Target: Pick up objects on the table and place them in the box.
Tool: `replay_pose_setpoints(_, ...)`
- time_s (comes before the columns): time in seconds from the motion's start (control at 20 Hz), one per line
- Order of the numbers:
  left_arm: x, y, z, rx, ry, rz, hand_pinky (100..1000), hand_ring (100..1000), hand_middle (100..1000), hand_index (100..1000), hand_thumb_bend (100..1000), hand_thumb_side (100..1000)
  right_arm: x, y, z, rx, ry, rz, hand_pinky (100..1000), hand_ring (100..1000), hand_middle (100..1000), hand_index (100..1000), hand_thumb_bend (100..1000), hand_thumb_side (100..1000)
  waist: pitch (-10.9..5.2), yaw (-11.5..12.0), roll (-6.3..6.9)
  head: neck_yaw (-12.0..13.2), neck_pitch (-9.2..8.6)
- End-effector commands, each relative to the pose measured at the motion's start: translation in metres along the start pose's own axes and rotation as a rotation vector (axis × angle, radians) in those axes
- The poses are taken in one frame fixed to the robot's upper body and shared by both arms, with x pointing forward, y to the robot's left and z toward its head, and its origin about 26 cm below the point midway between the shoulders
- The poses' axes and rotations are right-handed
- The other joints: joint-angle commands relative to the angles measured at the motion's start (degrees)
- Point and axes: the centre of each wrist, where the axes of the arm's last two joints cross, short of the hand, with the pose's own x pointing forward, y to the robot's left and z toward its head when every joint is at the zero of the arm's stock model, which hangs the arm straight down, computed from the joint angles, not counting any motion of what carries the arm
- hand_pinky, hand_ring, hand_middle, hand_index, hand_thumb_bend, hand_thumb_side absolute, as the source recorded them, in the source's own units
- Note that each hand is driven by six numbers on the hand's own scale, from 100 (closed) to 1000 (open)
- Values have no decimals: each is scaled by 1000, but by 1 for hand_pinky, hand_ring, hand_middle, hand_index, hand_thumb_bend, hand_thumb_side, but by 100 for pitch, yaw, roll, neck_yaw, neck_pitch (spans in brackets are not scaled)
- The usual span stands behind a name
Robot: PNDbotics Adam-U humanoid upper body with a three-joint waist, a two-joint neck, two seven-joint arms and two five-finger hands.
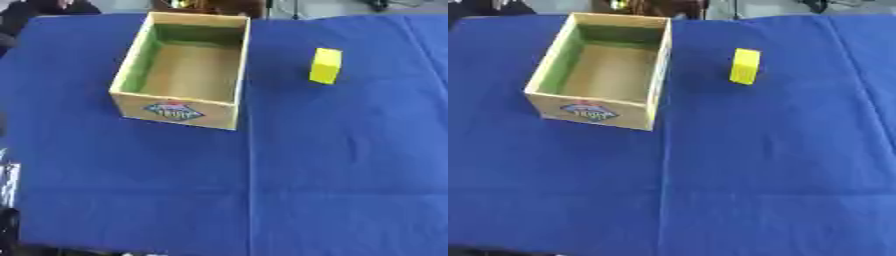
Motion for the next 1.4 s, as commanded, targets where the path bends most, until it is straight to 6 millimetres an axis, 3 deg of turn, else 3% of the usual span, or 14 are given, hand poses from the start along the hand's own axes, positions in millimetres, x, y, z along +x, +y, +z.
replay_pose_setpoints(0.05, 6, 3, -7, 3, -33, -9, 491, 603, 652, 814, 179, 1000, 1, -20, 6, -34, 3, 32, 661, 681, 528, 733, 550, 903, -103, -4, -10, -22, -50)
replay_pose_setpoints(0.65, 6, 3, -6, 6, -29, -12, 491, 601, 651, 814, 179, 1000, 3, -20, 5, -31, -2, 27, 665, 692, 542, 741, 560, 905, -117, 1, -10, -53, -111)
replay_pose_setpoints(1.0, 6, 1, -6, 2, -27, -6, 489, 599, 650, 814, 176, 1000, 11, -25, -14, -11, -32, 89, 716, 771, 662, 821, 609, 953, -34, 27, -18, -240, -153)
replay_pose_setpoints(1.3, 5, 0, -6, 3, -27, -7, 487, 597, 648, 813, 171, 1000, 12, -26, -24, 54, -48, 177, 763, 818, 736, 866, 667, 882, 76, 86, -54, -381, -295)
replay_pose_setpoints(1.4, 5, 0, -6, 3, -27, -7, 487, 596, 648, 813, 169, 1000, 13, -25, -28, 85, -53, 199, 785, 835, 754, 897, 719, 818, 120, 108, -68, -418, -343)
